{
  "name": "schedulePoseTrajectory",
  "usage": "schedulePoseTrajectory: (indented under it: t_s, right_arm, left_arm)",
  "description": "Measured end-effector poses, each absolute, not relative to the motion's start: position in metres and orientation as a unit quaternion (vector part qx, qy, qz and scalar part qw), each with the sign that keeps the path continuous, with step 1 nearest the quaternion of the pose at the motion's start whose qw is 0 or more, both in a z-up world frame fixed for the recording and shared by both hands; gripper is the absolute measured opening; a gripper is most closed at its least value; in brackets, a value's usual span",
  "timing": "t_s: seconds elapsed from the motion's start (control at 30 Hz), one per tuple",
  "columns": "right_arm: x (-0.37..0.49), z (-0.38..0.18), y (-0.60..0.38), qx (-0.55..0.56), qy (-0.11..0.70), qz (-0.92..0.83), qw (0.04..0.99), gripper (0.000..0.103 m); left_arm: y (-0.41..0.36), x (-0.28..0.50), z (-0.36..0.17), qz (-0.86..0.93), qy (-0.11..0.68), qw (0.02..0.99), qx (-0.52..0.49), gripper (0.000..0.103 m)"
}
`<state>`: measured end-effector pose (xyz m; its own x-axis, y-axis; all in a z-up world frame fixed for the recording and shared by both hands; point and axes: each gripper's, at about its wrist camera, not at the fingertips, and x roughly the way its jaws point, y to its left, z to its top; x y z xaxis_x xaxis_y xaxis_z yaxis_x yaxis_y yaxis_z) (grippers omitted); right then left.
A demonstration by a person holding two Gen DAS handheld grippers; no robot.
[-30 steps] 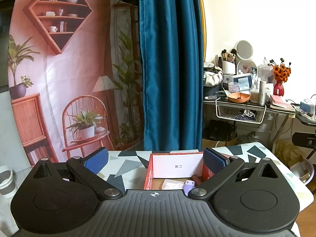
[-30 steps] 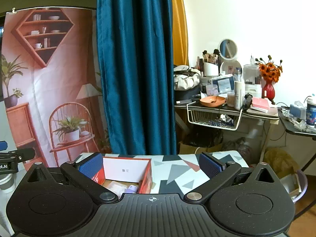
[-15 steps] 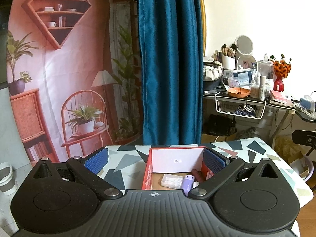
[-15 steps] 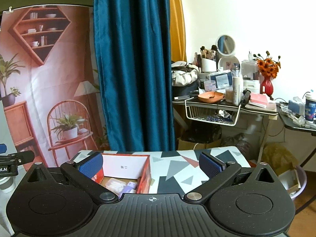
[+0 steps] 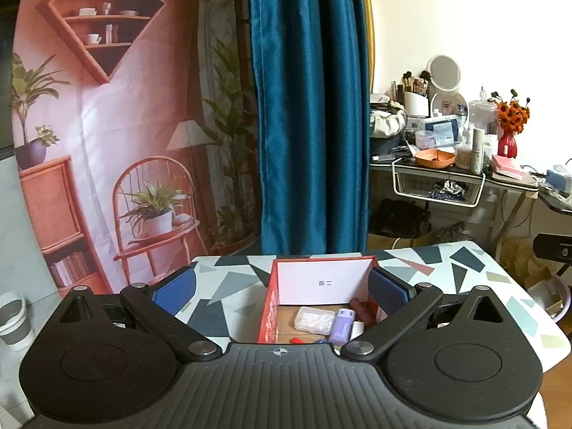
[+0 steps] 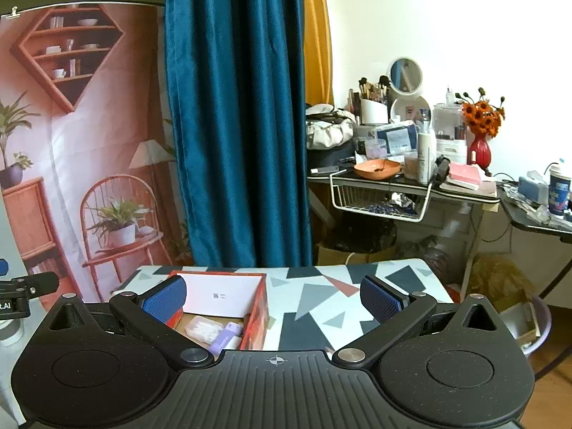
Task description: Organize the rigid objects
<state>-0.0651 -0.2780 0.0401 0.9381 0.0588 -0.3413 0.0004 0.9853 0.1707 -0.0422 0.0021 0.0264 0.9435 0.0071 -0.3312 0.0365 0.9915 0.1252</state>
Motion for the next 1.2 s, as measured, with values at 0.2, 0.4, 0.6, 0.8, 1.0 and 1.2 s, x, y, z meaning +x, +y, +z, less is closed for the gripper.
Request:
schedulePoseTrajectory:
  t_s: [0.2,0.4,0.6,0.8,1.0,1.2]
  right_arm:
    - [-0.0652,0.0380,-0.2776,0.084,0.174,0.012,0.981,0.103]
    - [-0.0657,0.0360,-0.2782,0.084,0.175,0.012,0.981,0.103]
    - [-0.0656,0.0341,-0.2797,0.084,0.175,0.009,0.981,0.103]
    - [-0.0664,0.0323,-0.2821,0.084,0.176,0.007,0.981,0.103]
    - [-0.0661,0.0320,-0.2847,0.085,0.175,0.007,0.981,0.103]
    - [-0.0652,0.0322,-0.2857,0.084,0.173,0.008,0.981,0.103]
  left_arm:
    - [0.0026,-0.0434,0.0279,-0.004,0.163,0.984,0.064,0.103]
    - [0.0004,-0.0450,0.0279,0.005,0.157,0.985,0.066,0.103]
    - [0.0003,-0.0446,0.0280,0.008,0.158,0.985,0.064,0.103]
    - [0.0000,-0.0455,0.0278,0.010,0.158,0.985,0.065,0.103]
    - [-0.0005,-0.0460,0.0280,0.011,0.156,0.985,0.067,0.103]
    - [-0.0017,-0.0461,0.0278,0.013,0.155,0.985,0.071,0.103]
